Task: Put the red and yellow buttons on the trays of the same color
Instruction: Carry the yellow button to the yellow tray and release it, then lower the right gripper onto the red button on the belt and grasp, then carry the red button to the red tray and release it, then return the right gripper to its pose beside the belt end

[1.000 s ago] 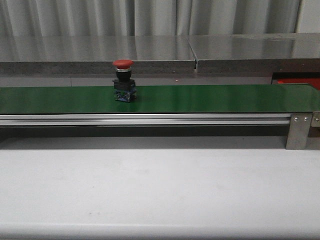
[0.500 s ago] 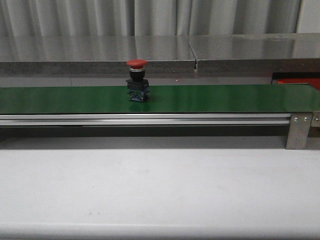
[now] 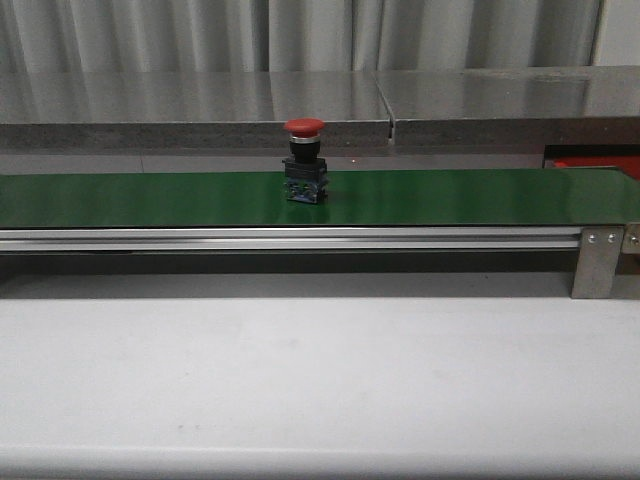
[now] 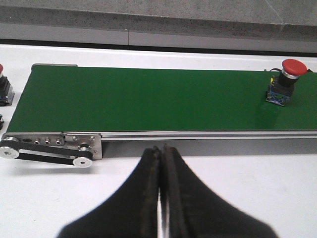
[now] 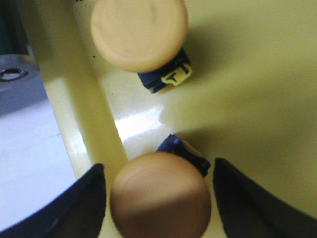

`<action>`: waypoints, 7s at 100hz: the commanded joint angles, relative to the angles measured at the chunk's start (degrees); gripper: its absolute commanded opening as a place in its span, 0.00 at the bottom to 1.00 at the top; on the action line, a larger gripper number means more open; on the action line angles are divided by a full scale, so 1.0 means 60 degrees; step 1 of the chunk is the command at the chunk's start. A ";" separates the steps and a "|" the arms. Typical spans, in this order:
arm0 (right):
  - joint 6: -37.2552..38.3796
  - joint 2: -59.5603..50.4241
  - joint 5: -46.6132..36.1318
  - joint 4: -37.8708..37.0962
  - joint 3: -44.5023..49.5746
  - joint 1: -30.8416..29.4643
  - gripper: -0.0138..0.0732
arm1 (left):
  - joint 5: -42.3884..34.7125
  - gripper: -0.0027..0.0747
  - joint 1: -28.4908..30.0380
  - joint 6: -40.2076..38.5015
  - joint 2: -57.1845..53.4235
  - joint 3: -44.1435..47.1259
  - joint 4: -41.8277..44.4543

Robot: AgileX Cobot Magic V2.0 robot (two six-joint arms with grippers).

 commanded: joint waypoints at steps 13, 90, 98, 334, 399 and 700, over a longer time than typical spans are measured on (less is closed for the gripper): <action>-0.0004 -0.0545 0.0363 0.0192 -0.0383 -0.0074 0.85 | -0.0730 0.01 -0.0063 0.0004 -0.0010 -0.0266 -0.0210; -0.2233 -0.2331 0.2065 0.0983 -0.2854 0.3467 0.85 | -0.0730 0.01 -0.0063 0.0004 -0.0010 -0.0266 -0.0210; -0.2307 -0.1848 0.2065 0.0983 -0.3304 0.4021 0.85 | -0.0730 0.01 -0.0063 0.0004 -0.0010 -0.0266 -0.0210; -0.1438 0.3995 0.3378 0.0587 -1.0124 -0.0615 0.33 | -0.0730 0.01 -0.0063 0.0004 -0.0010 -0.0266 -0.0210; -0.1438 0.5643 0.2249 0.0848 -1.0155 -0.0237 0.33 | -0.0730 0.01 -0.0063 0.0004 -0.0010 -0.0266 -0.0210; -0.2781 -0.9093 0.1709 0.0914 0.1117 0.3002 0.02 | -0.0730 0.01 -0.0063 0.0004 -0.0010 -0.0266 -0.0210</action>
